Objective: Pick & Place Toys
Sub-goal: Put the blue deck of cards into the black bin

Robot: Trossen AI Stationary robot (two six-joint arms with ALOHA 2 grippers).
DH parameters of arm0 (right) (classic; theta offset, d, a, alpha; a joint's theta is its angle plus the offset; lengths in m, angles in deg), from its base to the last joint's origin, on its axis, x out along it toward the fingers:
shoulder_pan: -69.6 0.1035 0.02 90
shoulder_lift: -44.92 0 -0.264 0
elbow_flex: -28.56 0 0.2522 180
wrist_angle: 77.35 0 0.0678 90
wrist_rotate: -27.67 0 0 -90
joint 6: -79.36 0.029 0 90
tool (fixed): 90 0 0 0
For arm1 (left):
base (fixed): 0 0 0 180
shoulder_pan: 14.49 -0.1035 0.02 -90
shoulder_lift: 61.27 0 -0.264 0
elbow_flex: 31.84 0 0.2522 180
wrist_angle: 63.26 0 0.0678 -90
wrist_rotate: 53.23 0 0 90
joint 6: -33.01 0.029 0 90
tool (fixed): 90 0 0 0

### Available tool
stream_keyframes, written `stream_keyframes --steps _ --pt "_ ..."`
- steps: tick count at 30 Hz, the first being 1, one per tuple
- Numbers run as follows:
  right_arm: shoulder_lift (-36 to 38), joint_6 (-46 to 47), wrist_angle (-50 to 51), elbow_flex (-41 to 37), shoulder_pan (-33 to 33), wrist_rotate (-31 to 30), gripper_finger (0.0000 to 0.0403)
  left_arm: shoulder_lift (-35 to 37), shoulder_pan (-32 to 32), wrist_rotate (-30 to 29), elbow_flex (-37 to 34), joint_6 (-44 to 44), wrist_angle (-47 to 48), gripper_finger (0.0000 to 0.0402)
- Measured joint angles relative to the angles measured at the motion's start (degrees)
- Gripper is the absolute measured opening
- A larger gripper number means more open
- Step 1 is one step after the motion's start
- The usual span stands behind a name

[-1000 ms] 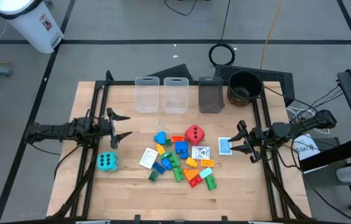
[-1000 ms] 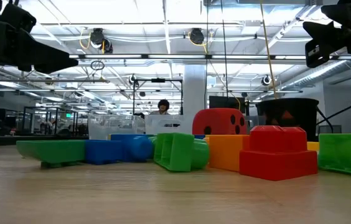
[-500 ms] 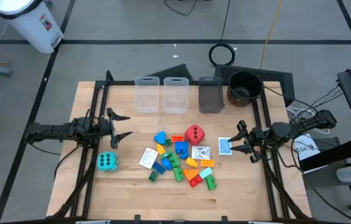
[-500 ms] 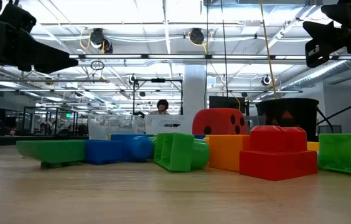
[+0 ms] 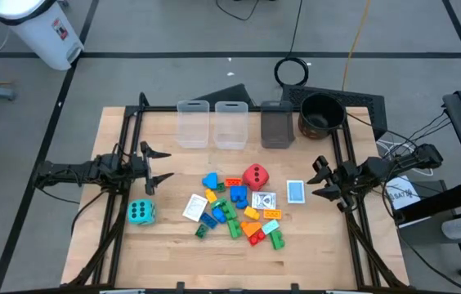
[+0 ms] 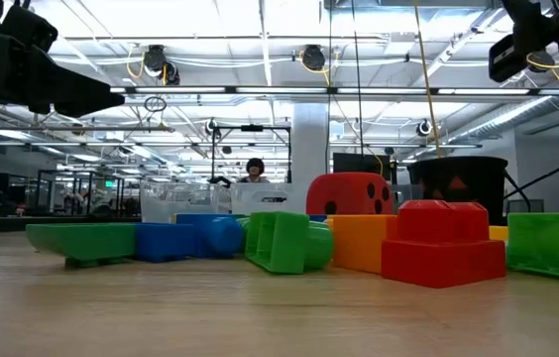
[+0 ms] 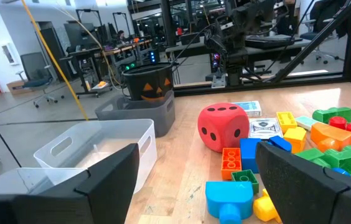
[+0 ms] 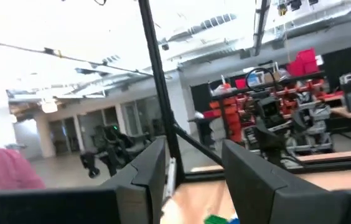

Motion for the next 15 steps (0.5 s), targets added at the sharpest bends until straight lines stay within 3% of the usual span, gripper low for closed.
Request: stream_keyframes --steps 3,6,12,15 --pt "-3.32 0.58 -2.67 -0.41 0.05 3.33 0.013 0.0 0.0 0.0 -0.01 0.0 0.0 0.0324" --pt "-10.63 0.02 -16.66 -2.77 1.89 4.73 0.013 0.02 0.0 0.0 -0.02 0.0 0.0 0.0324" --pt "-32.76 -10.05 -41.61 0.72 9.36 5.32 0.013 -0.01 0.0 0.0 0.0 0.0 0.0 0.0324" --pt "-43.75 -12.94 -43.33 6.8 12.97 8.09 0.013 0.01 0.0 0.01 -0.02 0.0 0.01 0.0324"
